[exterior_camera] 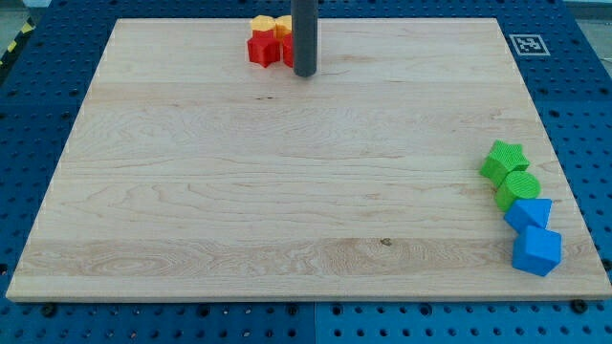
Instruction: Place your arm at the top of the green star
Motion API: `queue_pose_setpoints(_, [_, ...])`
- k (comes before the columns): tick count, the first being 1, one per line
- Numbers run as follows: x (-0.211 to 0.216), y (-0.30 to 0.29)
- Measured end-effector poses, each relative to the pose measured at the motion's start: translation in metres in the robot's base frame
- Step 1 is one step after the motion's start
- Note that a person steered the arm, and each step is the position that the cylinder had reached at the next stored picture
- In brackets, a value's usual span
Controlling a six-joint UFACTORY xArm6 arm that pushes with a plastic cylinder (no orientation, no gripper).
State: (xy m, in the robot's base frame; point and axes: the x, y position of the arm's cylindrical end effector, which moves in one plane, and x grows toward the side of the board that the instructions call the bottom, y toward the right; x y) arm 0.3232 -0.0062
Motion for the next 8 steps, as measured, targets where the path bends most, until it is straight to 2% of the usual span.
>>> queue_pose_setpoints(1, [0.017, 0.000])
queue_pose_setpoints(2, [0.058, 0.000])
queue_pose_setpoints(4, [0.075, 0.000])
queue_pose_setpoints(5, [0.113, 0.007])
queue_pose_setpoints(6, [0.118, 0.008])
queue_pose_setpoints(7, [0.096, 0.023])
queue_pose_setpoints(8, [0.076, 0.093])
